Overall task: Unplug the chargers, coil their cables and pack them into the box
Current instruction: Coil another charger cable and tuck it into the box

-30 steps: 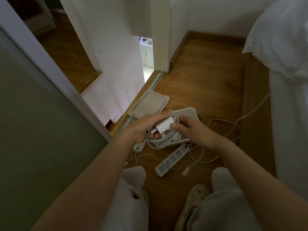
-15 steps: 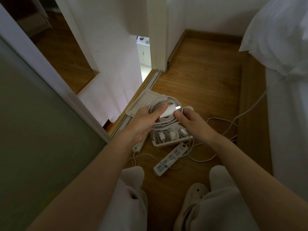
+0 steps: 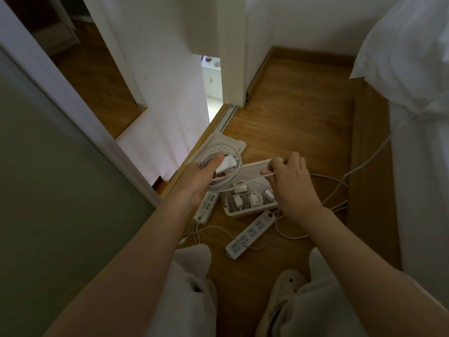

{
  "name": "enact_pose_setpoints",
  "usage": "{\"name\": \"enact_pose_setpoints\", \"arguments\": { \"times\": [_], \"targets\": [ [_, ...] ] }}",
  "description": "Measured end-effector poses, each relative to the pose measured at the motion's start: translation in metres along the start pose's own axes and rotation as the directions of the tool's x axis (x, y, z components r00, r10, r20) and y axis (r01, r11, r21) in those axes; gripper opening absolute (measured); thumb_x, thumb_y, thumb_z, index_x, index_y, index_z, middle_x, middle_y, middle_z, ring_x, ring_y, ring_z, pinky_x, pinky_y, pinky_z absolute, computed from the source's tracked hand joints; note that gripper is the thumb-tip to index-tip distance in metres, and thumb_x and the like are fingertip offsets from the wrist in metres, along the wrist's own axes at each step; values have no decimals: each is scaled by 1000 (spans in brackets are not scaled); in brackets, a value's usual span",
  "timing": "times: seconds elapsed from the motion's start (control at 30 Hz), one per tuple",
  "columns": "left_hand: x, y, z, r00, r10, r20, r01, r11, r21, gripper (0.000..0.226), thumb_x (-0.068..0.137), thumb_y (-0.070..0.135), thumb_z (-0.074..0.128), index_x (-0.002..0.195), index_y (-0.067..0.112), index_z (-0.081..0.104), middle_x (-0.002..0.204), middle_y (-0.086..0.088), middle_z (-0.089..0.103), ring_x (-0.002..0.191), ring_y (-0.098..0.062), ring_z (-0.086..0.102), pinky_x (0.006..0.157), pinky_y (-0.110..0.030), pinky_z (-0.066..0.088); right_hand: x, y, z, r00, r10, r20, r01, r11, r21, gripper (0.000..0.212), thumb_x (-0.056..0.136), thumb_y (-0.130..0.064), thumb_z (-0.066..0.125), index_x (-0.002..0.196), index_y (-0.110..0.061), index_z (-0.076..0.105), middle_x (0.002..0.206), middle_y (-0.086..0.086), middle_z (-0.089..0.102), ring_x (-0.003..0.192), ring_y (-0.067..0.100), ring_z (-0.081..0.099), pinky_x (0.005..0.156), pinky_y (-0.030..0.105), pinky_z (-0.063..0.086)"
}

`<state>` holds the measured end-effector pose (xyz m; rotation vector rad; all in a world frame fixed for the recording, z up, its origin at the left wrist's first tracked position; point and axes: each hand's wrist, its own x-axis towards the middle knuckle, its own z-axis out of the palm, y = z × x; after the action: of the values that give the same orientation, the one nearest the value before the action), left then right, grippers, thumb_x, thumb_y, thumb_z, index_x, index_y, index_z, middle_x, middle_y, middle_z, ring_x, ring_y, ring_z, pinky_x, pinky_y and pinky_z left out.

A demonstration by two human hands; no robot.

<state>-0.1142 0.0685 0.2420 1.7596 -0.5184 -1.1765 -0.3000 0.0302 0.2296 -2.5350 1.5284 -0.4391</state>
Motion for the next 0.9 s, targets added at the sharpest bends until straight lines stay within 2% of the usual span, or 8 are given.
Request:
{"name": "enact_pose_setpoints", "arguments": {
  "times": [0.1,0.2,0.33,0.43,0.47,0.6,0.77,0.9],
  "targets": [
    [1,-2,1,999,37,-2,-37,998,54,46,84,43,65,111,5,62,101,-12,68,89,-22,67,74,-31,55,0,-2,-1,995,41,89,-47,997,60,24,99,-28,38,105,-10,53,107,12,46,90,21,44,78,27,42],
    [1,-4,2,997,72,-3,-72,992,108,48,84,42,65,114,4,62,103,-12,67,93,-24,65,73,-30,54,0,0,-7,934,169,316,-293,867,402,21,98,-15,42,104,-8,61,93,5,64,74,22,62,68,34,56],
    [1,-8,4,995,100,9,-99,970,223,42,85,39,66,106,2,62,94,-9,64,86,-23,62,66,-27,50,7,1,-18,799,236,552,-600,262,756,33,89,13,41,113,-1,59,107,12,64,93,16,64,79,29,56],
    [1,-10,7,993,115,17,-115,946,302,40,84,40,66,102,5,59,96,-8,61,89,-22,60,66,-27,50,13,-2,-27,778,200,596,-560,-210,801,29,93,-3,46,121,0,53,107,11,58,90,17,63,77,25,54],
    [0,-11,9,992,121,30,-124,942,311,43,84,41,66,106,4,59,97,-8,62,89,-22,61,68,-28,50,13,-4,-27,772,198,604,-583,-156,797,28,95,-16,49,119,-1,53,99,8,56,82,14,60,76,26,52],
    [-4,-9,20,989,97,115,-129,939,318,51,83,48,64,114,7,62,97,-5,66,89,-19,63,68,-27,50,4,-13,-16,784,147,603,-567,564,600,41,94,-52,37,108,-19,57,85,-3,53,70,9,46,76,29,39],
    [-9,-6,27,980,44,193,-96,959,265,35,86,44,62,100,12,63,81,2,65,74,-8,62,51,-16,45,6,-5,-7,894,94,437,-351,753,557,41,99,-36,36,99,-4,62,71,5,50,60,12,43,59,26,36],
    [-10,-5,26,969,35,244,-82,979,186,38,86,41,63,106,9,65,90,-4,69,85,-16,65,68,-24,50,8,-4,-8,898,90,431,-356,725,590,42,101,-31,34,87,-1,59,65,4,47,56,13,41,55,25,35]
  ]
}}
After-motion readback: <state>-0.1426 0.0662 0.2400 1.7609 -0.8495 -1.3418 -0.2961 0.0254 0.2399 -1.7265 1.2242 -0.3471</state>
